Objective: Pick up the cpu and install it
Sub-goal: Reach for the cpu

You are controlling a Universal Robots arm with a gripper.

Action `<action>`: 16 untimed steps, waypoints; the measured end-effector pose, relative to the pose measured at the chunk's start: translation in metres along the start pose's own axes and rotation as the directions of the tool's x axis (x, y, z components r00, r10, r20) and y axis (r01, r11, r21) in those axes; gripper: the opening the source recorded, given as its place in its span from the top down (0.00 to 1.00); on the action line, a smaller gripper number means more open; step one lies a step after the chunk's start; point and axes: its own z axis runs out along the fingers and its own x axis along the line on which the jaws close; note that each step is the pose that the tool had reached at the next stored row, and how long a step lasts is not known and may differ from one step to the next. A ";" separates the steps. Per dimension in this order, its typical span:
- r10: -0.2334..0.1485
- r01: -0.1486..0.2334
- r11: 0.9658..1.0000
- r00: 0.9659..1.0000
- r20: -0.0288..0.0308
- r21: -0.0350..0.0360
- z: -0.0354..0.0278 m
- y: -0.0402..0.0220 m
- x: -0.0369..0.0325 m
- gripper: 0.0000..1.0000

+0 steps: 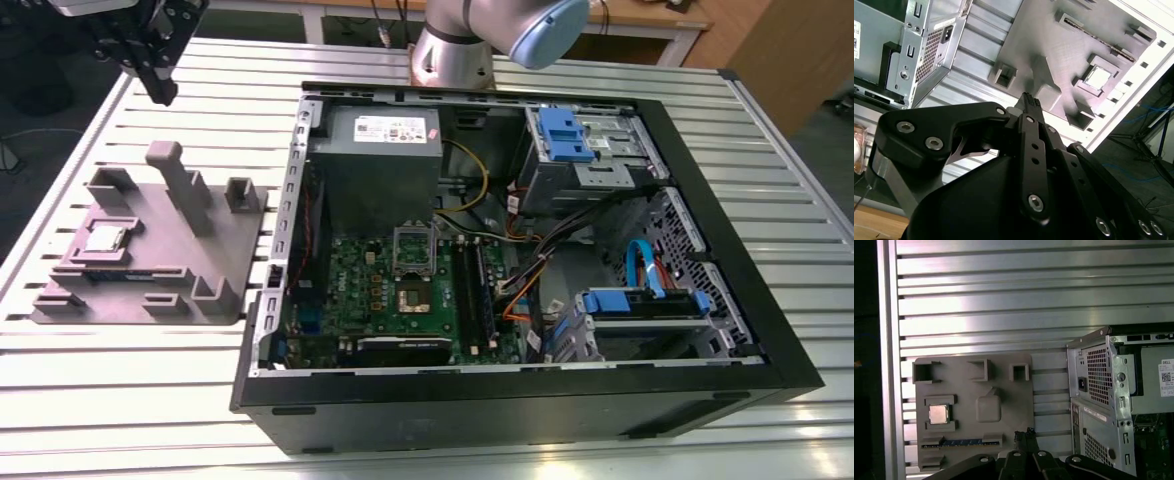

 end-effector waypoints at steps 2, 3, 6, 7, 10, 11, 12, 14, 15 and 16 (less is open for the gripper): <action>0.000 0.000 1.000 1.000 0.000 0.000 0.0000 0.0000 0.0006 0.89; 0.000 0.000 1.000 1.000 0.000 0.000 0.0000 -0.0001 0.0008 0.89; 0.000 0.000 1.000 1.000 0.000 0.000 -0.0001 -0.0001 0.0016 0.89; 0.000 0.000 1.000 1.000 0.000 0.000 -0.0001 -0.0001 0.0019 0.89; 0.000 0.000 1.000 1.000 0.000 0.000 -0.0001 -0.0002 0.0026 0.89; 0.000 0.000 1.000 1.000 0.000 0.000 -0.0001 -0.0002 0.0028 0.89; 0.000 0.000 1.000 1.000 0.000 0.000 -0.0001 -0.0002 0.0031 0.89; 0.000 0.000 1.000 1.000 0.000 0.000 -0.0001 -0.0003 0.0037 0.89; 0.000 0.000 1.000 1.000 0.000 0.000 -0.0001 -0.0003 0.0040 0.89; 0.000 0.000 1.000 1.000 0.000 0.000 -0.0001 -0.0003 0.0042 0.89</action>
